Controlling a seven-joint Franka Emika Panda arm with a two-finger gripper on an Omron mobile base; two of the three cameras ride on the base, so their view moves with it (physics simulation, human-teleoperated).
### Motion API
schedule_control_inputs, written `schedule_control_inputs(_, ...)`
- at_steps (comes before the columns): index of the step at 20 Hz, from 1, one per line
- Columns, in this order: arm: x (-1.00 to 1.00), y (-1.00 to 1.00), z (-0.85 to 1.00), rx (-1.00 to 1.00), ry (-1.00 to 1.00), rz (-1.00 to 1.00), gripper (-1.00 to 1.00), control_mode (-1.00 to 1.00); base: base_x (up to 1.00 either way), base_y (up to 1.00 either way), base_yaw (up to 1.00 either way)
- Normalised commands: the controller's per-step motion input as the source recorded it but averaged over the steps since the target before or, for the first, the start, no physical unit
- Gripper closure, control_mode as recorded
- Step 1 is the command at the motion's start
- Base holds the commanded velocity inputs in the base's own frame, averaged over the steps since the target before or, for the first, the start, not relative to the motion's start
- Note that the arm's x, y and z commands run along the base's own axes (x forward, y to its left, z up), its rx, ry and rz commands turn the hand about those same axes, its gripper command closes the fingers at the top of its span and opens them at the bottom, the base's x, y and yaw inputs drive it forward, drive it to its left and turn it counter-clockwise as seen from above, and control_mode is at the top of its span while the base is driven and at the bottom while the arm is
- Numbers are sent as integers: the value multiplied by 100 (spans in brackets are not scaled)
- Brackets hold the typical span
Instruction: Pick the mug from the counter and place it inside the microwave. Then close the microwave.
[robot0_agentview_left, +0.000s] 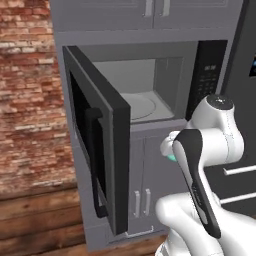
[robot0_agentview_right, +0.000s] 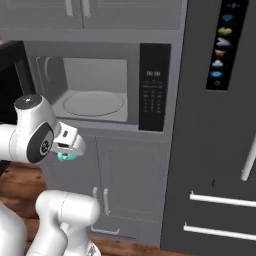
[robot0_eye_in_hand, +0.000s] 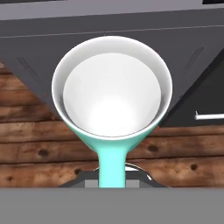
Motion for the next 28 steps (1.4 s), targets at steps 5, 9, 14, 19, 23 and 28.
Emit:
schedule_control_inputs(5,0,0,0,0,0,0,100,100,14,-11,-22)
schedule_control_inputs(9,0,0,0,0,0,0,100,100,3,-36,-7)
schedule_control_inputs(14,0,0,0,0,0,0,100,100,-10,0,0)
schedule_control_inputs(19,0,0,0,0,0,0,100,100,-6,9,0)
schedule_control_inputs(23,0,0,0,0,0,0,100,100,-28,24,0)
schedule_control_inputs(28,0,0,0,0,0,0,100,100,-3,7,0)
